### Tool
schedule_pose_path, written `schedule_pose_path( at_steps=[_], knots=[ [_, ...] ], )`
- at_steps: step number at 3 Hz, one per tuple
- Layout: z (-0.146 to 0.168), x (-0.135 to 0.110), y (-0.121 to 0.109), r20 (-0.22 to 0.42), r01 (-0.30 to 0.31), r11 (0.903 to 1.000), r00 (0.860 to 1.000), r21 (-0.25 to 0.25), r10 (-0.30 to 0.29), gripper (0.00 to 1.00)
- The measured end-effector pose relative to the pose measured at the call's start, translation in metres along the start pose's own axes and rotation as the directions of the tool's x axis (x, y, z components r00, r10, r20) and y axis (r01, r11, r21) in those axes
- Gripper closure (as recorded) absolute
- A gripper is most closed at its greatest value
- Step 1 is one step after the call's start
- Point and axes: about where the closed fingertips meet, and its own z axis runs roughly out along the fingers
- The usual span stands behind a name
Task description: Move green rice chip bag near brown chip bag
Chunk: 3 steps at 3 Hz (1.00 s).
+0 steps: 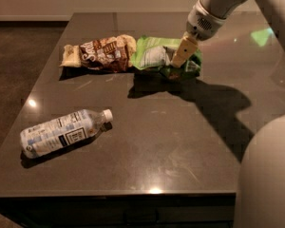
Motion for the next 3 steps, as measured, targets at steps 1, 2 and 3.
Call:
schedule_pose_path(
  at_steps=[1,2,3],
  knots=[
    [0.009,-0.015,-0.012,0.005,-0.037,0.9990,0.999,0.027,0.037,0.83],
    [0.014,-0.021,-0.021,0.004,-0.067,0.9967,0.998,0.045,0.067,0.59],
    [0.018,-0.021,-0.026,0.022,-0.092,0.9947,0.996,0.047,0.091,0.30]
  ],
)
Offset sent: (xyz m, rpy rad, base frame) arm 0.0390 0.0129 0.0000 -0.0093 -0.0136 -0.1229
